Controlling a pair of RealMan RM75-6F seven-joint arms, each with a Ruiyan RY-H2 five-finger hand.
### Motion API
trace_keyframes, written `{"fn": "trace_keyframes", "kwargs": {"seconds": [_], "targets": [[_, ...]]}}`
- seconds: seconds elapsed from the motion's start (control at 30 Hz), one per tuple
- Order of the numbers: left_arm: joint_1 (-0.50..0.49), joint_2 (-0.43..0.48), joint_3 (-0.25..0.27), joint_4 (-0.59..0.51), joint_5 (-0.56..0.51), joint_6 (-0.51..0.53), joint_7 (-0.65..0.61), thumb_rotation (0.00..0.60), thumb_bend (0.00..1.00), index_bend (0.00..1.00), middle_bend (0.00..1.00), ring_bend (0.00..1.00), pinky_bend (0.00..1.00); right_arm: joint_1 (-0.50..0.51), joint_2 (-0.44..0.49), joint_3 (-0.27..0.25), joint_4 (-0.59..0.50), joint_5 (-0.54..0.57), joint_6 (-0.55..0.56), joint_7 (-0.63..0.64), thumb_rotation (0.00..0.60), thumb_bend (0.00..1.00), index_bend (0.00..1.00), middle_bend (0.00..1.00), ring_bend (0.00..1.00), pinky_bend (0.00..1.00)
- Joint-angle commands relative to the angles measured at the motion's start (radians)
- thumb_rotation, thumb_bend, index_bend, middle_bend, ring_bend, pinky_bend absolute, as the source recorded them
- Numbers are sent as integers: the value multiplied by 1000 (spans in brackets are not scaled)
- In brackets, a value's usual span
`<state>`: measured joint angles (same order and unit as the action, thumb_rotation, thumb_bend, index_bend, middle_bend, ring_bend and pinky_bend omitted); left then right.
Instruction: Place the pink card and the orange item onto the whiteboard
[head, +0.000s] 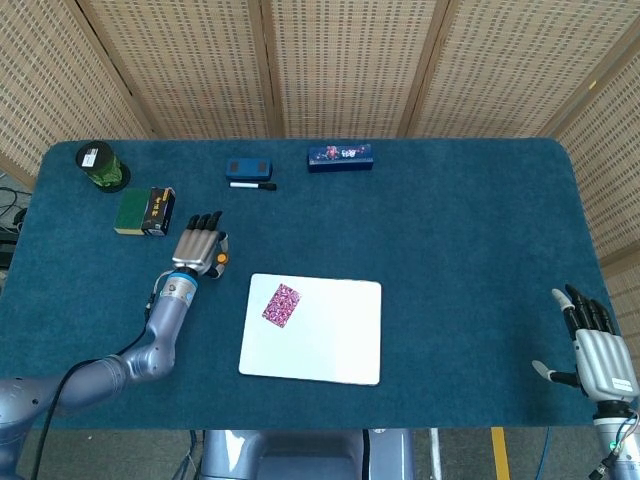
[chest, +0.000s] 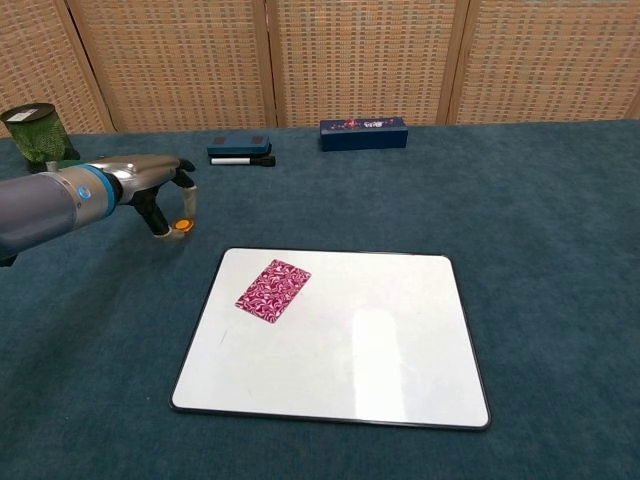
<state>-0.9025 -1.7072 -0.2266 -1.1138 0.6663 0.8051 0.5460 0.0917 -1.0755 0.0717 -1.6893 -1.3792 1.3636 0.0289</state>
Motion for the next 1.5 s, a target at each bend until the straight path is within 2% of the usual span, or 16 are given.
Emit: {"fn": "trace_keyframes", "kwargs": {"seconds": [0.03,0.23,0.5,0.8,0.9,0.93,1.07,1.17,1.37,1.5], "targets": [[7,43,11,-146,63,30,-8,600,330,558,0,0,0,0,0,0,0,0,0,-1,600,0,0,0,0,0],[-8,16,44,-253,108,46,15,600,325,558,0,0,0,0,-1,2,-3,7,-1,-4,600,0,0,0,0,0],[-37,-54,67,-261,94,76,77,600,317,558,0,0,0,0,2,1,-2,7,-5,10,600,0,0,0,0,0],[-45,-67,69,-266,97,100,93,600,313,558,0,0,0,0,5,0,-2,6,-8,17,600,0,0,0,0,0],[-45,-66,73,-268,93,106,100,600,285,546,0,0,0,0,6,0,-2,6,-9,17,600,0,0,0,0,0],[-45,-66,74,-268,92,107,103,600,254,505,0,0,0,0,6,0,-3,6,-9,17,600,0,0,0,0,0],[-47,-59,82,-271,94,94,103,600,103,153,0,0,0,0,7,0,-4,7,-10,17,600,0,0,0,0,0],[-49,-50,80,-279,98,87,96,600,83,31,0,0,0,1,8,0,-6,8,-11,17,600,0,0,0,0,0],[-30,-20,60,-326,165,133,40,600,70,0,0,0,0,2,11,0,-6,10,-17,29,600,0,0,0,0,0],[9,62,56,-414,263,209,-6,600,17,0,0,0,0,2,13,-1,-6,9,-19,35,600,0,0,0,0,0]]}}
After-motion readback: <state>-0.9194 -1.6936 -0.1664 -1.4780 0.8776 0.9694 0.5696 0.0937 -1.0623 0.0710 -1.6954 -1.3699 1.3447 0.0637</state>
